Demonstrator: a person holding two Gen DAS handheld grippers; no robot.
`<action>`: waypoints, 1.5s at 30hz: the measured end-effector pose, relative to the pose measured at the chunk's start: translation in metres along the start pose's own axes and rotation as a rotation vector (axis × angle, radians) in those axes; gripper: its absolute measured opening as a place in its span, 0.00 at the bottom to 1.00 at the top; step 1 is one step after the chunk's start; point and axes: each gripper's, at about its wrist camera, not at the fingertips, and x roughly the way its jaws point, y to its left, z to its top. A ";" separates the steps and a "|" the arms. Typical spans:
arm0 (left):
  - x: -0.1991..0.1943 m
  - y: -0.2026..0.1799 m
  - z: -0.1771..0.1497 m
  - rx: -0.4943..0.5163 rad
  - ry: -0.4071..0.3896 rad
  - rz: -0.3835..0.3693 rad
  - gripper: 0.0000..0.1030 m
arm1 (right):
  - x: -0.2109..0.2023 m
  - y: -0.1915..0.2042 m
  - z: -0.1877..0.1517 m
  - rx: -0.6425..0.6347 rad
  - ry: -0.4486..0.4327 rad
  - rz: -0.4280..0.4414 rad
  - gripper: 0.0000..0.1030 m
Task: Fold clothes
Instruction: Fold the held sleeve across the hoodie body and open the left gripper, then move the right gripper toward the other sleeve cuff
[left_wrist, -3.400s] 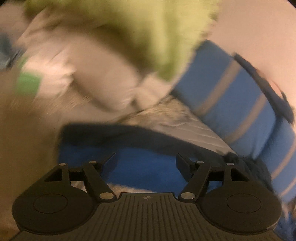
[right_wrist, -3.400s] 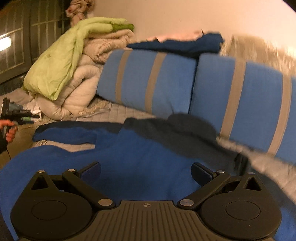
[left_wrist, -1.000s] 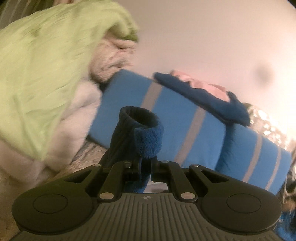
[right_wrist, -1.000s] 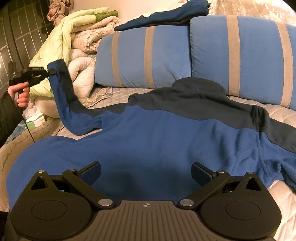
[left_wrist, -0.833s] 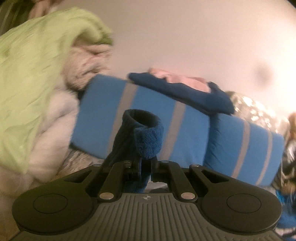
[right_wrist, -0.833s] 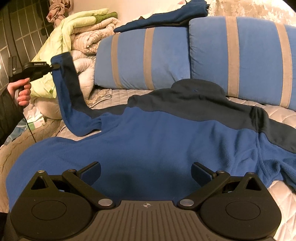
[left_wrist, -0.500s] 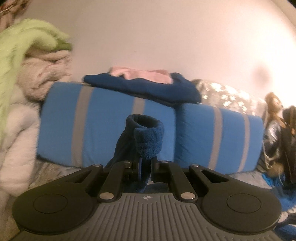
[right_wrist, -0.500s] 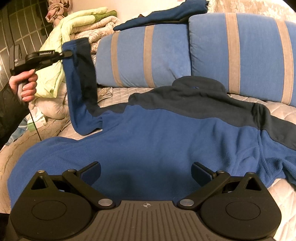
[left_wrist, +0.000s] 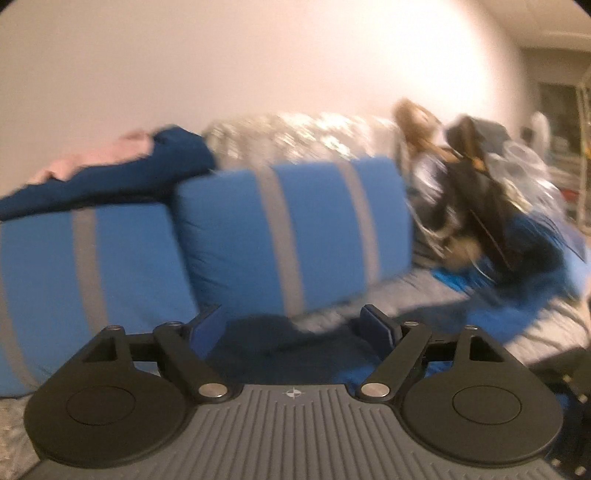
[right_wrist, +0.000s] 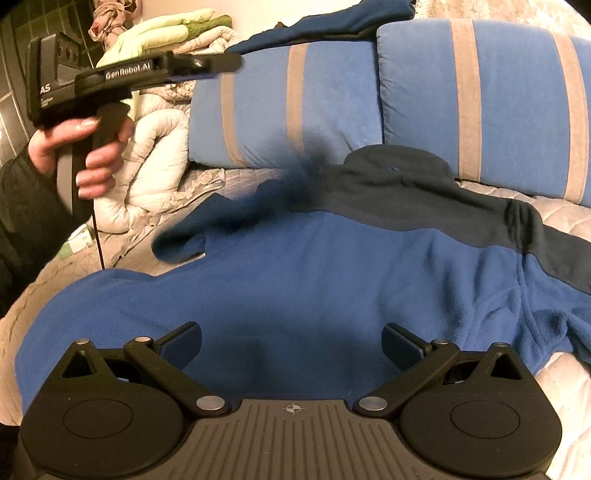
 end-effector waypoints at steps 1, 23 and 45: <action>0.002 -0.004 -0.003 0.006 0.011 -0.020 0.78 | 0.000 0.000 0.000 0.002 -0.002 -0.001 1.00; 0.000 0.027 -0.059 -0.119 0.195 0.010 0.78 | -0.002 -0.002 -0.001 0.025 -0.022 0.005 1.00; -0.071 0.034 -0.112 -0.181 0.161 0.175 0.78 | 0.024 -0.016 0.044 0.098 0.110 0.069 1.00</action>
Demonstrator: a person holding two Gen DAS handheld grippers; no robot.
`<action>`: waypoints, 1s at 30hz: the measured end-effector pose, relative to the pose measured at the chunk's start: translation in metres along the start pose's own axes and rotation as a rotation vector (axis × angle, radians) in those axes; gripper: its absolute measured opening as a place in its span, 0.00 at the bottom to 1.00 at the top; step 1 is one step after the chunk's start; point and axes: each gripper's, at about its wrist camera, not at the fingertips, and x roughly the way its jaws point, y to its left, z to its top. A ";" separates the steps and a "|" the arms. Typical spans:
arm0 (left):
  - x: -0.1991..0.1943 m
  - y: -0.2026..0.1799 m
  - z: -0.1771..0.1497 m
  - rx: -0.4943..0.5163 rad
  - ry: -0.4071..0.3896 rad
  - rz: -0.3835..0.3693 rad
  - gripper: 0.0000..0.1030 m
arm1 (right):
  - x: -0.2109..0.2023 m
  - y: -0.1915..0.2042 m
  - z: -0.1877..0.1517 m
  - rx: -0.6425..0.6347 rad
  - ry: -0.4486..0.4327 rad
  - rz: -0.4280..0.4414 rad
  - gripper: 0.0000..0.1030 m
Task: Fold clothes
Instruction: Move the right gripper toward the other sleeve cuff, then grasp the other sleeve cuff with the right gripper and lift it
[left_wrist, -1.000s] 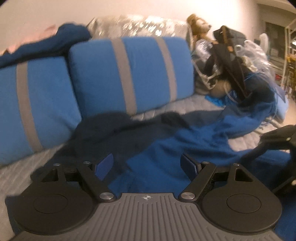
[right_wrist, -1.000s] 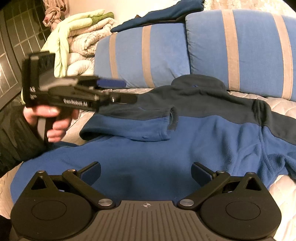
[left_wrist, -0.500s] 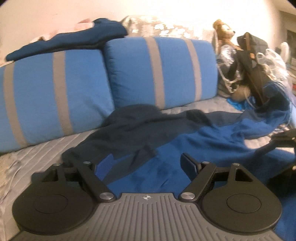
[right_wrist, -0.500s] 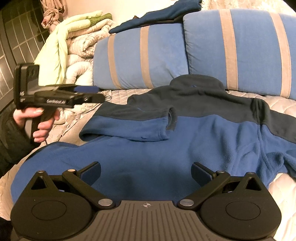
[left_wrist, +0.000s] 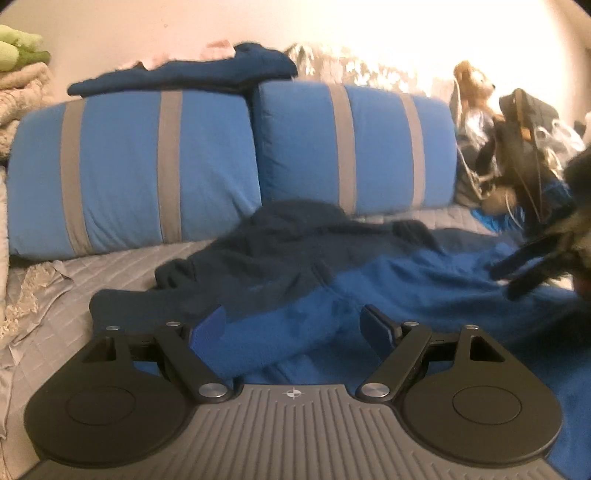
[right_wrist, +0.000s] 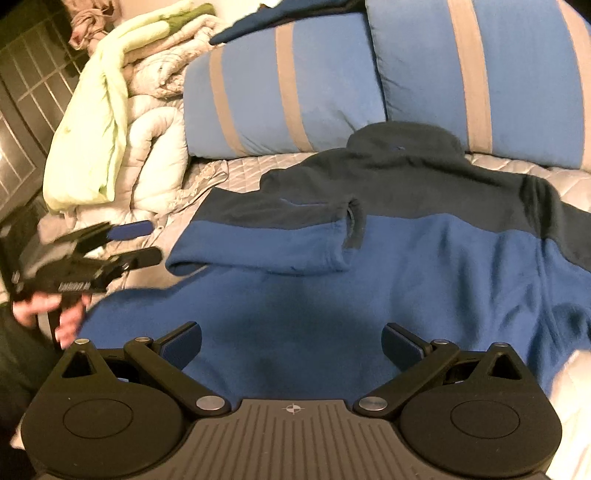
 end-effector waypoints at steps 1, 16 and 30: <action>0.000 0.000 0.000 0.002 0.005 0.010 0.78 | 0.004 0.000 0.008 -0.008 0.008 -0.013 1.00; -0.025 0.081 -0.019 -0.081 0.014 0.036 0.78 | 0.071 -0.039 0.068 0.301 0.074 0.060 0.88; 0.004 0.119 -0.053 -0.048 0.145 0.143 0.78 | 0.154 -0.083 0.053 0.621 0.185 0.055 0.68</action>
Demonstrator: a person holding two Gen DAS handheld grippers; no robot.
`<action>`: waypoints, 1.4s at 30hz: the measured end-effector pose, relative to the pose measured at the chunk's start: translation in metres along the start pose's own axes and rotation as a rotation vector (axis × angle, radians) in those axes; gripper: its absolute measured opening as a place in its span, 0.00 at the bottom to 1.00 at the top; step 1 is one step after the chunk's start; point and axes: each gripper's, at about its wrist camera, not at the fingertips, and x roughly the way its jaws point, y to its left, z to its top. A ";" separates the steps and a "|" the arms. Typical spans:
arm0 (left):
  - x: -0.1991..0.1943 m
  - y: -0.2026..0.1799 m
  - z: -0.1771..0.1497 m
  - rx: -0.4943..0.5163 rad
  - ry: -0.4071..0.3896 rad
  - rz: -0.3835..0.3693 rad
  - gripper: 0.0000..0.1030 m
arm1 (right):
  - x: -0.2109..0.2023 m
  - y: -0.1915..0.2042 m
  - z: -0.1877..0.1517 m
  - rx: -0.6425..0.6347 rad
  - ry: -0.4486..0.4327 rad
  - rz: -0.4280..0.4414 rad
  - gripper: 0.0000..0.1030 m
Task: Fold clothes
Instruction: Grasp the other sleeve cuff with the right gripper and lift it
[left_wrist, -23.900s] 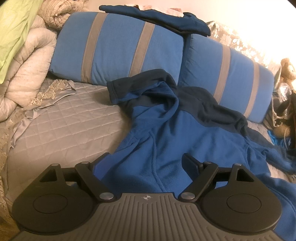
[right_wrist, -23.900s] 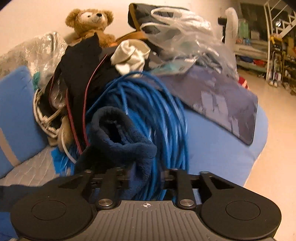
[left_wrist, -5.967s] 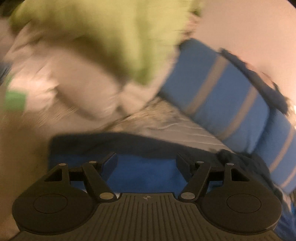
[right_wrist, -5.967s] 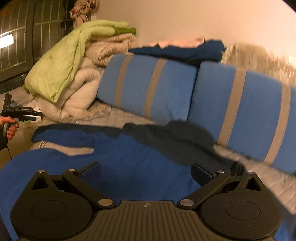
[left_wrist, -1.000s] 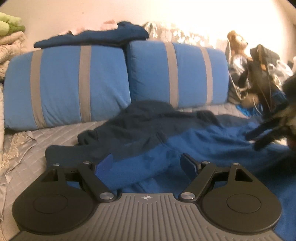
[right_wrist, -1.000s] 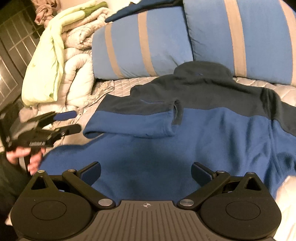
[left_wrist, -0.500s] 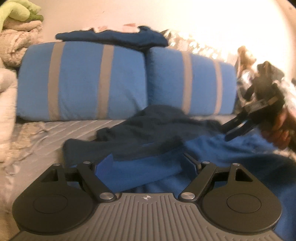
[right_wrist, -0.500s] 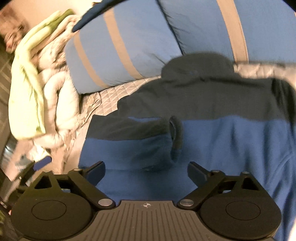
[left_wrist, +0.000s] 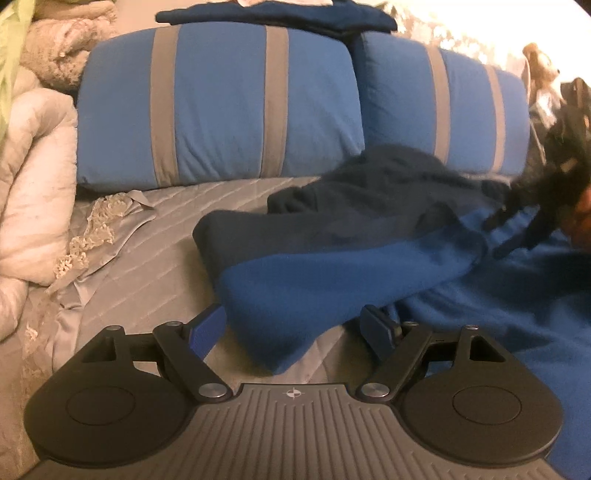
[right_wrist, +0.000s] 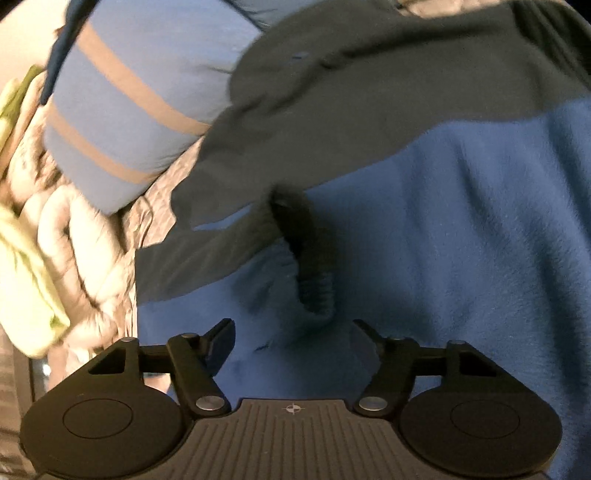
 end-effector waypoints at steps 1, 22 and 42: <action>0.004 -0.001 -0.002 0.016 0.004 0.015 0.78 | 0.004 -0.002 0.001 0.020 -0.001 0.003 0.68; 0.051 0.016 0.029 -0.033 -0.042 0.260 0.78 | -0.026 0.076 0.018 -0.140 -0.290 0.089 0.23; 0.086 0.017 0.030 -0.271 -0.025 0.135 0.79 | -0.136 0.147 0.019 -0.417 -0.671 0.108 0.22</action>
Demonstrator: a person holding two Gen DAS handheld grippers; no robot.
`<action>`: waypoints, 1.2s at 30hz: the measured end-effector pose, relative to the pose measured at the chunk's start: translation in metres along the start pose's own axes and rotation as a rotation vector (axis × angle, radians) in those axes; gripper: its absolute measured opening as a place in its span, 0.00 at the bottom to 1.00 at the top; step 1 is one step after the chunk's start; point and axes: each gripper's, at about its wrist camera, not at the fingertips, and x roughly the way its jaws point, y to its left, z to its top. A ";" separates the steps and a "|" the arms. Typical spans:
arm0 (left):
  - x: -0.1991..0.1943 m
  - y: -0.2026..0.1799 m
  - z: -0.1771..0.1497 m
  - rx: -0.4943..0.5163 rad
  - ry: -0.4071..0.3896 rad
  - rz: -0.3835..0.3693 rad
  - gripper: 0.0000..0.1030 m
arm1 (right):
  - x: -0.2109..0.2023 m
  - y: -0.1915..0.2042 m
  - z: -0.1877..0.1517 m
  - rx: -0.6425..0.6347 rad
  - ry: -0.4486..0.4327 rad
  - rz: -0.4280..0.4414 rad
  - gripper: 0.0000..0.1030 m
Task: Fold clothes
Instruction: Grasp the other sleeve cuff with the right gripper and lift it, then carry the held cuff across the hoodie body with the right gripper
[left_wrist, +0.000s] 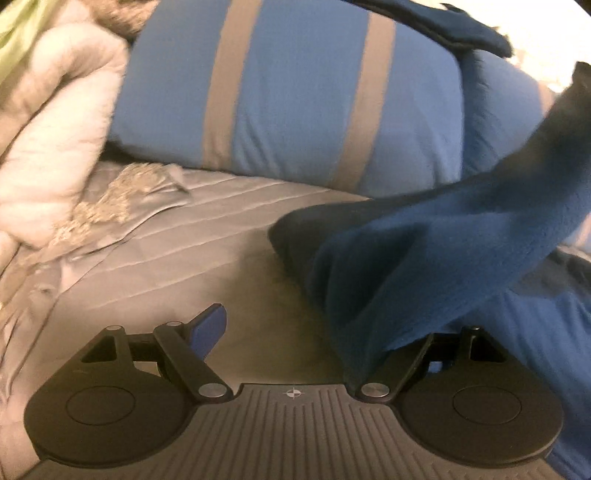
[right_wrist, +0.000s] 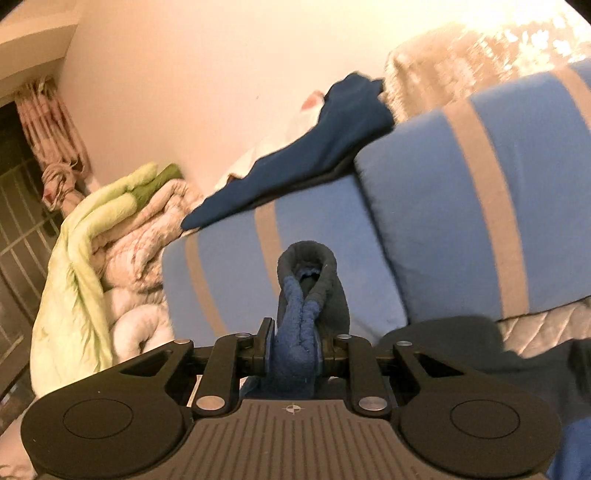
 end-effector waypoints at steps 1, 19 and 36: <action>0.002 -0.003 0.000 0.007 0.009 -0.014 0.78 | -0.003 -0.003 0.003 0.006 -0.012 -0.005 0.22; -0.018 -0.010 0.052 0.097 0.074 -0.058 0.49 | -0.026 -0.074 0.000 0.064 -0.018 -0.173 0.22; 0.011 -0.030 0.021 0.079 0.148 -0.214 0.50 | -0.045 -0.105 -0.008 0.162 0.009 -0.218 0.22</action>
